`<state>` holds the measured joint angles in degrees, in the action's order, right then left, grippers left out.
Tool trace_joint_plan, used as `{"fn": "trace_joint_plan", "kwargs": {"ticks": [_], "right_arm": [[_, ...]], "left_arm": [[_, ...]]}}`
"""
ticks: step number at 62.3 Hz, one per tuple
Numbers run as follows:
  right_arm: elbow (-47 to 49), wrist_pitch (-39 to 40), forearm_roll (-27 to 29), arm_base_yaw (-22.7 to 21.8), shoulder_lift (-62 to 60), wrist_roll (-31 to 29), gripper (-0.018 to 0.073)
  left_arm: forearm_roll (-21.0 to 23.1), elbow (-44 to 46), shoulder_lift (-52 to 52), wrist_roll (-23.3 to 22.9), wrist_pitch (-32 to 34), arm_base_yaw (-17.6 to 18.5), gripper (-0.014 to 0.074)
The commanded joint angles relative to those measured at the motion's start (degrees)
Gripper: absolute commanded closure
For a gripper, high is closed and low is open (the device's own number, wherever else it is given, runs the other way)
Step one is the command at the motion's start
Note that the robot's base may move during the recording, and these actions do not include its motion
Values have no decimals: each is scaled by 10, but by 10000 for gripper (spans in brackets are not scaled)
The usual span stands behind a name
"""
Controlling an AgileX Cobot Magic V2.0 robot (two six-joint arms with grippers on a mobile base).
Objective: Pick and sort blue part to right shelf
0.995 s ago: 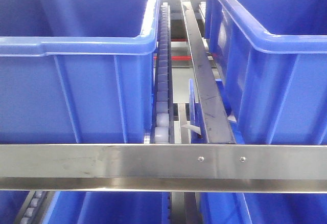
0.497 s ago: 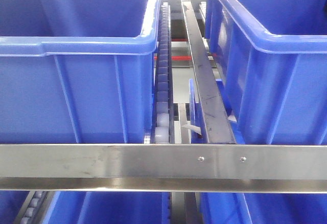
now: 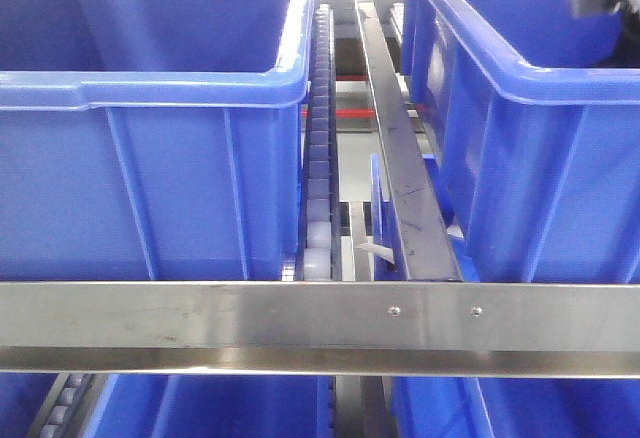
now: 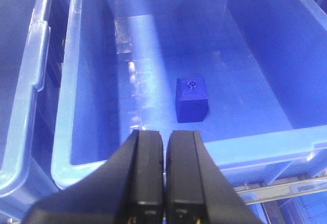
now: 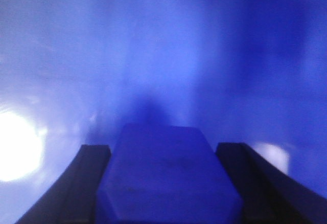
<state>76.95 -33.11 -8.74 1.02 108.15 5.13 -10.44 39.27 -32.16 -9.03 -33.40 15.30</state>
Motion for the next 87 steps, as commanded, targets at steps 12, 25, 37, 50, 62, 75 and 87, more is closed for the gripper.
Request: {"fn": "trace_joint_plan", "kwargs": {"ticks": [12, 25, 37, 50, 62, 75, 87], "right_arm": [[21, 28, -5, -5, -27, -6, 78], [21, 22, -5, -5, -50, -6, -49], [21, 4, -4, -5, -117, -6, 9], [15, -36, 18, -5, -214, -6, 234], [-73, -31, 27, 1, -337, -6, 440], [-249, 38, 27, 33, -491, -6, 506], [-385, 62, 27, 65, -628, -6, 507]], "left_arm": [[15, 14, -1, -1, 42, 4, 473], [12, 14, 30, -3, 31, 4, 473], [-18, 14, 116, -3, -17, 4, 473], [-52, 14, 216, -3, -86, 4, 473], [-68, 6, 275, -3, -116, 4, 473], [-67, -10, 282, -3, -114, 4, 473], [-67, -13, 282, -3, -111, 4, 473]]}}
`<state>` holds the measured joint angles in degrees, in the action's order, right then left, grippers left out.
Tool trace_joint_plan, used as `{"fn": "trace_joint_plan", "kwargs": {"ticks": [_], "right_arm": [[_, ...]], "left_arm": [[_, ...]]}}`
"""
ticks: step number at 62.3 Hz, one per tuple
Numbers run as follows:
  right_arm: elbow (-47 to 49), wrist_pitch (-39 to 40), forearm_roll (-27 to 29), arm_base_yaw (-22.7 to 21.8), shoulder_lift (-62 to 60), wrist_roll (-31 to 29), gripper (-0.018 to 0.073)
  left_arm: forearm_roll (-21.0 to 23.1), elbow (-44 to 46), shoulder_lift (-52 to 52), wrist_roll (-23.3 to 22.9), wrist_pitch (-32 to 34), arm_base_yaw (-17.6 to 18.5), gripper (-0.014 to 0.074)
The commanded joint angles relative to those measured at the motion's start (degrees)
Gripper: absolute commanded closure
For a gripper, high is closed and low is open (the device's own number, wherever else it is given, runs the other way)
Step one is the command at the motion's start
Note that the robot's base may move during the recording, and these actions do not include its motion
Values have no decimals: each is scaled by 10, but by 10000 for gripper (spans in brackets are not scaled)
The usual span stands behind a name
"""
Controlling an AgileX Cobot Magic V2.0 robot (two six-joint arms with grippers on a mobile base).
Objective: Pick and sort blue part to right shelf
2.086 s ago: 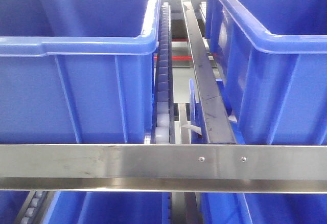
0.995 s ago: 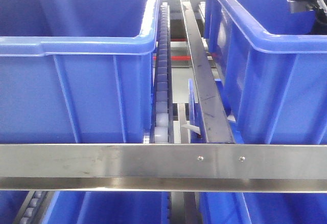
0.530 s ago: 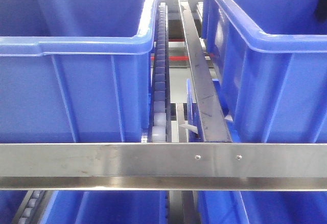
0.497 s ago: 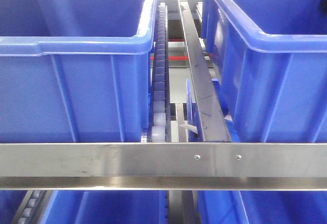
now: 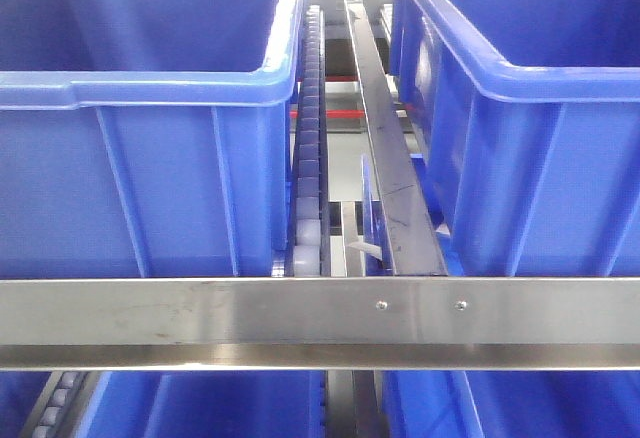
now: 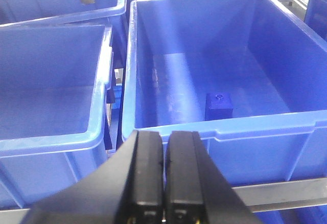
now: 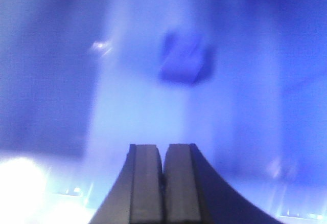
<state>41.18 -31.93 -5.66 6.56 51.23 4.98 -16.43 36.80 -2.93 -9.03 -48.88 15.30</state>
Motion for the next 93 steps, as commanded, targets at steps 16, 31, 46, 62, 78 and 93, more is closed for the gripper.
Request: {"fn": "trace_joint_plan", "kwargs": {"ticks": [16, 31, 46, 62, 78, 93], "right_arm": [[-116, 47, -3, 13, -247, -4, 510], [-117, 49, -2, 13, -387, -4, 514], [-117, 72, -2, 13, -438, -4, 514], [-117, 70, -2, 13, -438, -4, 514], [-117, 70, -2, 13, -438, -4, 514], [-117, 70, -2, 13, -438, -4, 514]], "left_arm": [[-8, -1, -11, -3, 43, 4, 473], [-10, -7, -11, -3, 42, 4, 473], [-10, -7, -11, -3, 42, 4, 473], [-10, -7, -11, -3, 42, 4, 473], [-9, -8, -11, -3, 42, 4, 473], [68, -45, -6, 15, 113, -48, 473]]}}
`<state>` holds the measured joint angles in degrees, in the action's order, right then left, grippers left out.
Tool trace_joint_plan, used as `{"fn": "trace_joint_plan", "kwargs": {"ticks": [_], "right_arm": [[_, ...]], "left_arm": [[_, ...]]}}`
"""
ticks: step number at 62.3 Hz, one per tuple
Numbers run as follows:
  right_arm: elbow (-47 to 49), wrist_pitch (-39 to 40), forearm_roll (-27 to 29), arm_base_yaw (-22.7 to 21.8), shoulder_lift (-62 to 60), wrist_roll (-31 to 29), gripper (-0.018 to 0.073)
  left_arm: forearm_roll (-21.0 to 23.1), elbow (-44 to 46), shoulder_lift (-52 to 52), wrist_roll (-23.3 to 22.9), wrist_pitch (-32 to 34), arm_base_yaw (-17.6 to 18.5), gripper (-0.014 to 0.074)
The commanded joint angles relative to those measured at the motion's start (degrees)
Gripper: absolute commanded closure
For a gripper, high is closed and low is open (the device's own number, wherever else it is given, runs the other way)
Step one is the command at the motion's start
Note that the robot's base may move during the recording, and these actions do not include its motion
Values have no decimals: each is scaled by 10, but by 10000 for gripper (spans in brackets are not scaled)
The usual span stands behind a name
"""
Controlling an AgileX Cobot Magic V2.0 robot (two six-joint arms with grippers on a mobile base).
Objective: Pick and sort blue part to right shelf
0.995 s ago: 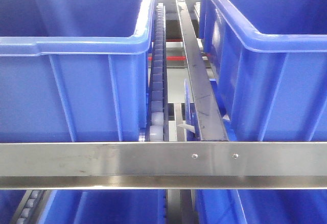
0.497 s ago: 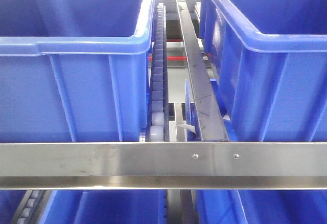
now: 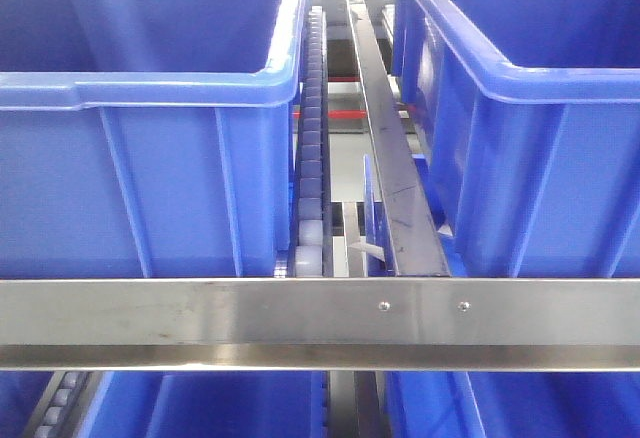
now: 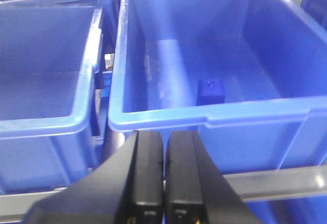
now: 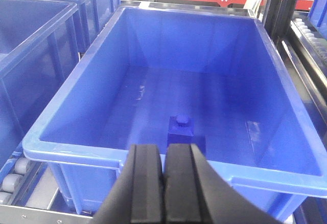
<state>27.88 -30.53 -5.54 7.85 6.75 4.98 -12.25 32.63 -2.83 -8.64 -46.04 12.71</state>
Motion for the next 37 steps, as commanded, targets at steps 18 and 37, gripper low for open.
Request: {"fn": "trace_joint_plan", "kwargs": {"ticks": [18, 37], "right_arm": [[16, 56, -3, 1, 7, -4, 514], [16, 56, -3, 1, 7, -4, 514]], "left_arm": [[139, -182, 32, 60, 311, -148, 473], [139, -342, 45, 60, 479, -153, 473]]}}
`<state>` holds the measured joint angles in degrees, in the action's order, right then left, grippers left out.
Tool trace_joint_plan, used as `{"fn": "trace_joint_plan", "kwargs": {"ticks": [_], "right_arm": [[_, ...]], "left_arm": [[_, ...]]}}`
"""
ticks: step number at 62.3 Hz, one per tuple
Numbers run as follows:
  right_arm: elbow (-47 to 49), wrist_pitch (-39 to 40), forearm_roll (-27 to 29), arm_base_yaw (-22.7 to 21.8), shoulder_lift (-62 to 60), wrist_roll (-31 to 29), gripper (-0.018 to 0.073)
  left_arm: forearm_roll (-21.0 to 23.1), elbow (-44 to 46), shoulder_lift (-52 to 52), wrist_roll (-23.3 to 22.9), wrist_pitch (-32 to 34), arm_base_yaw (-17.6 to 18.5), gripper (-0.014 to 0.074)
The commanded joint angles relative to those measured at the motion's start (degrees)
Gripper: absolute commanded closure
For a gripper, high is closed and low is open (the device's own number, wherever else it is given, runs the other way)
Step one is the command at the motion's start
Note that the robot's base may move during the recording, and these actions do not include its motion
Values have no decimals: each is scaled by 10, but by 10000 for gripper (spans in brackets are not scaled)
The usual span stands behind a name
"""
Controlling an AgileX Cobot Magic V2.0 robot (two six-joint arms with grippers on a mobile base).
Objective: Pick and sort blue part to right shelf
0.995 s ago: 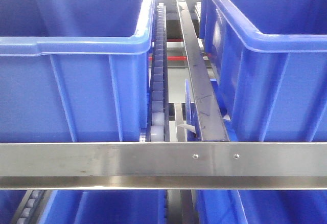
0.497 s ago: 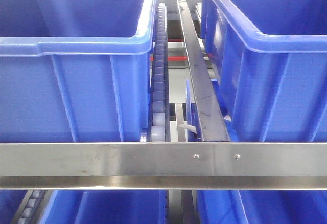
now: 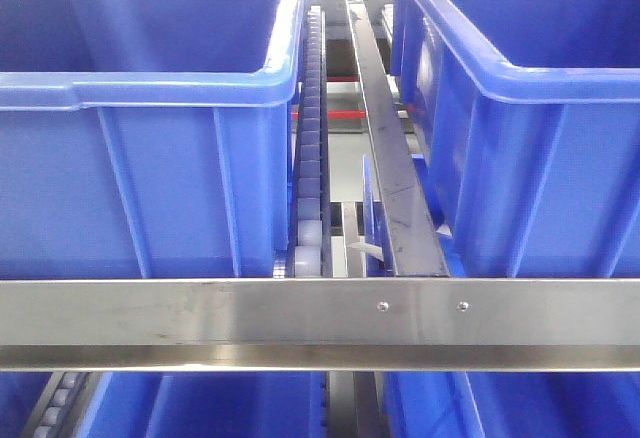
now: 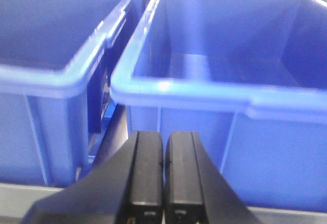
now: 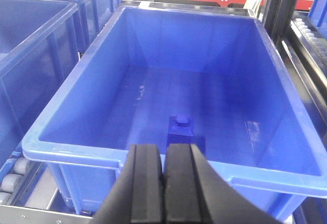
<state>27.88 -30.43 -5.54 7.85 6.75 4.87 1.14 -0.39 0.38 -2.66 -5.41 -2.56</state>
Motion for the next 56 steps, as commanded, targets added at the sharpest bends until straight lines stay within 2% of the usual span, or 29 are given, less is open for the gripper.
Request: {"fn": "trace_joint_plan", "kwargs": {"ticks": [1, 11, 56], "right_arm": [[16, 55, -3, 1, 7, -3, 514], [16, 55, -3, 1, 7, -3, 514], [12, 53, -3, 1, 3, -3, 514]], "left_arm": [[5, -11, 13, 1, 69, 1, 473], [5, -14, 13, 0, 81, 13, 473], [5, -14, 13, 0, 80, 13, 473]]}}
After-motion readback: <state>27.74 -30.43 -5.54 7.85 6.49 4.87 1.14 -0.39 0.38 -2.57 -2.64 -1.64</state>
